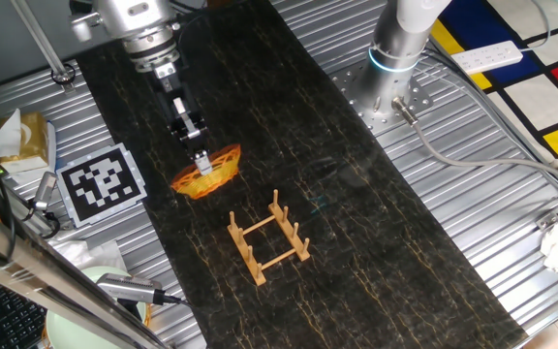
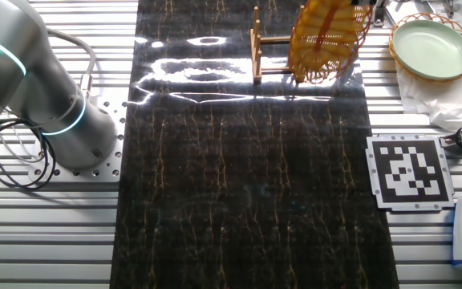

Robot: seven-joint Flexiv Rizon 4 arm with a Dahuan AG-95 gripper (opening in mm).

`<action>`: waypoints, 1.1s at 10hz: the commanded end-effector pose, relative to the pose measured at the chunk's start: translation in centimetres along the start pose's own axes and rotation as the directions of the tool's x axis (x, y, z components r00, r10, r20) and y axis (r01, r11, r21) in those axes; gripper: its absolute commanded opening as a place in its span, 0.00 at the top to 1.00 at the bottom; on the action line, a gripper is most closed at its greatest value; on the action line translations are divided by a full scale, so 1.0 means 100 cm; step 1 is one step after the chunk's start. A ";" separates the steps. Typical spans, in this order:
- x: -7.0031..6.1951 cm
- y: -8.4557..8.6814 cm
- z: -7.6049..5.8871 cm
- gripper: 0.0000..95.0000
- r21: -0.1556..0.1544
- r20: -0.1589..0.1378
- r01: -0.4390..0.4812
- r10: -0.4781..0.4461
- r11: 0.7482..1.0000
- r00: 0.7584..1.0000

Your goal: Put the dish on the dish rack

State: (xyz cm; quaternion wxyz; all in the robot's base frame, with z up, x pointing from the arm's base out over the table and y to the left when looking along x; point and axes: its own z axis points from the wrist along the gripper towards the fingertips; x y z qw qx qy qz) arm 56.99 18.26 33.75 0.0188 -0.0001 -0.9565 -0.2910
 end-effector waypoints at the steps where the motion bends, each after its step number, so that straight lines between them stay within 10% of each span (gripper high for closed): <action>1: -0.011 0.015 -0.003 1.00 0.007 -0.005 -0.009 0.009 1.000 1.000; 7: -0.007 0.010 -0.005 1.00 0.030 0.013 0.084 -0.085 0.996 0.996; 9: -0.001 -0.004 -0.002 1.00 0.078 0.071 0.160 -0.166 0.984 0.984; 11: 0.004 -0.013 0.000 1.00 0.188 0.120 0.216 -0.241 0.958 0.963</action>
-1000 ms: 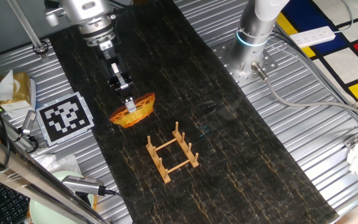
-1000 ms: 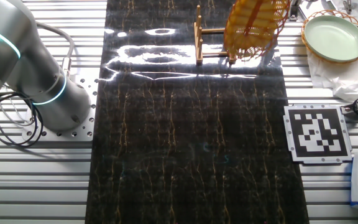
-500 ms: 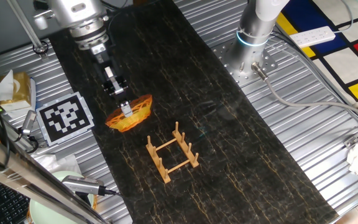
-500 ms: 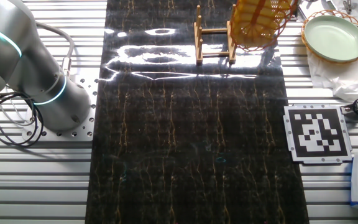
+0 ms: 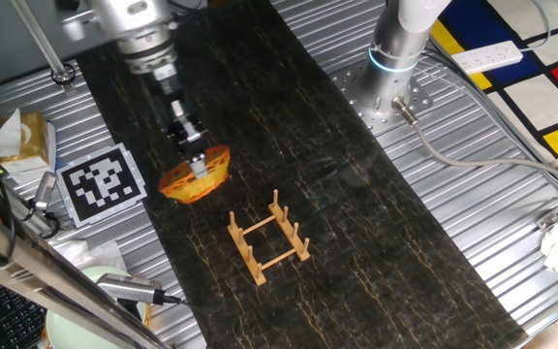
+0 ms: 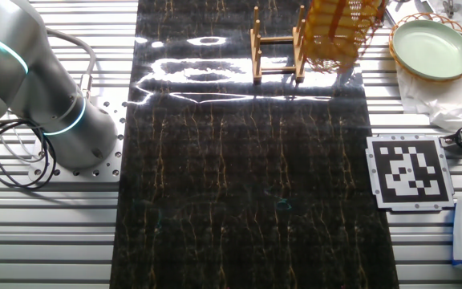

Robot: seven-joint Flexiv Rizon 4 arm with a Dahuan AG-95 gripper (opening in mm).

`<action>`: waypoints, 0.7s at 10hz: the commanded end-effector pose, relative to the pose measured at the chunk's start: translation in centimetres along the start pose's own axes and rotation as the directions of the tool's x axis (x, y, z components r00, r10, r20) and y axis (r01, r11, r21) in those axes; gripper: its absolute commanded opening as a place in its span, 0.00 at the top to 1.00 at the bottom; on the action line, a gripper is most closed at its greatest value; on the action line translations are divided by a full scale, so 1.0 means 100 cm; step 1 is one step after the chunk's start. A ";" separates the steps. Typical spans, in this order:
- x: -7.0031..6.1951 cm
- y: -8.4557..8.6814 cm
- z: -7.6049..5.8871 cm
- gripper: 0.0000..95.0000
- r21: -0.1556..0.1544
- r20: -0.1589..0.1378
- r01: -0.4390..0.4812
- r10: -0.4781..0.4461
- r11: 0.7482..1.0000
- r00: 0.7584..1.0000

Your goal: Put the dish on the dish rack

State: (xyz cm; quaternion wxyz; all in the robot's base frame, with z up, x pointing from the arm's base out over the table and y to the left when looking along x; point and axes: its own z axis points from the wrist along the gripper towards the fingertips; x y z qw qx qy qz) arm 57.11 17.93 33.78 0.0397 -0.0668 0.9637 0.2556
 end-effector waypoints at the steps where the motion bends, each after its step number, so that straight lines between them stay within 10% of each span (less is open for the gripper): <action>1: 0.008 -0.009 0.003 1.00 0.113 0.064 0.062 -0.069 0.992 0.996; 7: 0.009 -0.011 0.003 1.00 0.092 0.029 -0.038 0.035 0.995 0.999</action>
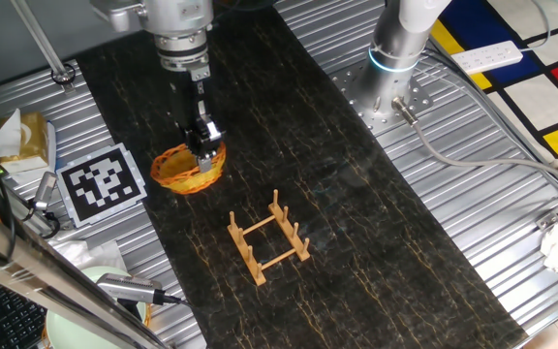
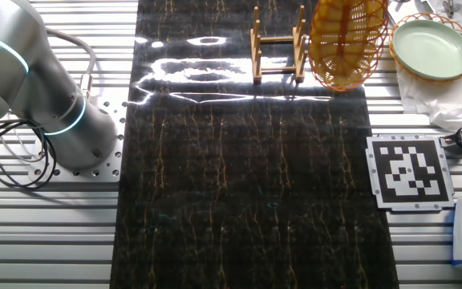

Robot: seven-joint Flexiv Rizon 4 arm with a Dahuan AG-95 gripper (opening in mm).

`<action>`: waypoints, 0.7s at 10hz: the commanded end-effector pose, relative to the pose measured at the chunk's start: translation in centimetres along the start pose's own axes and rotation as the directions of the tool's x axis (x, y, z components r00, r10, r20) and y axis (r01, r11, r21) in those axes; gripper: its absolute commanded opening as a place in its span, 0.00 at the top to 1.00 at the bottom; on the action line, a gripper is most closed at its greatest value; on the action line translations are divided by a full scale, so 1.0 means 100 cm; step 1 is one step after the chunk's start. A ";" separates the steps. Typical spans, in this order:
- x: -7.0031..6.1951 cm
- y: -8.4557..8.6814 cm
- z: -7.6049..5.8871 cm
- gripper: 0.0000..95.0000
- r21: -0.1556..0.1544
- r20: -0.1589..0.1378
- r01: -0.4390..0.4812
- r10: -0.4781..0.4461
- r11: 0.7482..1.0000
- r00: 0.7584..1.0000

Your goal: Put the dish on the dish rack

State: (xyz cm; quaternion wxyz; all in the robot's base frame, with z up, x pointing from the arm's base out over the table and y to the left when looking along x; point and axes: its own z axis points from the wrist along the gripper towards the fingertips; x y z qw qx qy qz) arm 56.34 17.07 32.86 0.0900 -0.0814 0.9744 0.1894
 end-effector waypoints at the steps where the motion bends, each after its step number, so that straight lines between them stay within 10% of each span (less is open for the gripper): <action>1: -0.001 0.000 0.000 1.00 -0.043 -0.059 -0.108 0.105 0.993 0.993; 7: -0.001 0.000 0.000 1.00 -0.042 -0.107 -0.168 0.163 0.985 0.981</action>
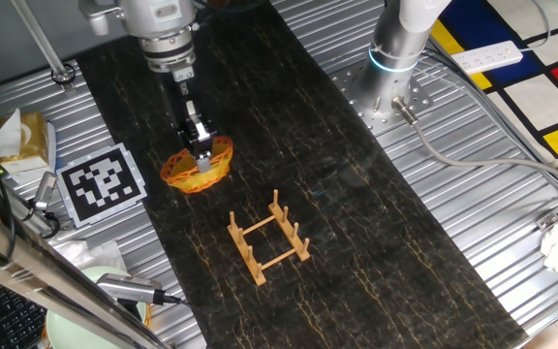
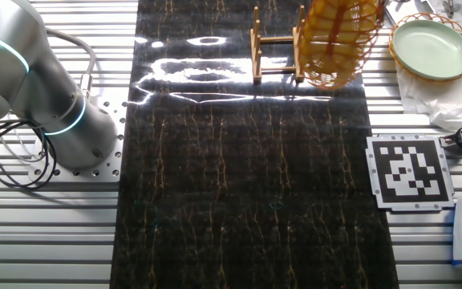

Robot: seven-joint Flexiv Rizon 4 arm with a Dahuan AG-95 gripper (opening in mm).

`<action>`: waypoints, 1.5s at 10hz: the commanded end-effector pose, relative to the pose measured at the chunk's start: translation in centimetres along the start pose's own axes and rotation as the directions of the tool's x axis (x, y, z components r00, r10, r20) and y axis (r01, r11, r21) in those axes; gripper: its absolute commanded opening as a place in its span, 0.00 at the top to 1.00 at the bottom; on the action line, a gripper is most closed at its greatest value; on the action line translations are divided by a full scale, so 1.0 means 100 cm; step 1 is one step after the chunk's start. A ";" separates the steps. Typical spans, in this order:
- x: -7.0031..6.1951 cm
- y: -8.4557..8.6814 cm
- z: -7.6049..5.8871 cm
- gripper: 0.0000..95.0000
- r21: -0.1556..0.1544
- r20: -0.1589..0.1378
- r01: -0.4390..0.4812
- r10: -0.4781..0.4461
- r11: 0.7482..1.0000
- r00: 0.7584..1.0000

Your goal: Put the dish on the dish rack

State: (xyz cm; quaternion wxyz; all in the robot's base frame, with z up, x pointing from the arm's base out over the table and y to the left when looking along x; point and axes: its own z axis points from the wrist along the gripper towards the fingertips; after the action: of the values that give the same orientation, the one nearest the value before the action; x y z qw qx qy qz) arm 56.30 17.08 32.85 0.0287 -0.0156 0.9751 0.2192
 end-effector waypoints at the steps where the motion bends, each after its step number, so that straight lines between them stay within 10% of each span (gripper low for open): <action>1: -0.001 0.000 0.000 1.00 -0.006 -0.019 -0.011 0.011 1.000 1.000; 10: 0.052 0.028 0.007 1.00 -0.070 0.008 0.053 -0.052 0.996 0.999; 12: 0.053 0.027 0.005 1.00 -0.125 0.006 0.055 -0.054 0.991 0.999; 15: 0.053 0.028 0.005 1.00 -0.315 0.011 -0.005 0.009 0.949 1.000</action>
State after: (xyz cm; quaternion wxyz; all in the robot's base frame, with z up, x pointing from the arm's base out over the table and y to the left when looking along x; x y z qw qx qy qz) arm 50.97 19.63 33.16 0.0334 -0.0506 0.9461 0.3180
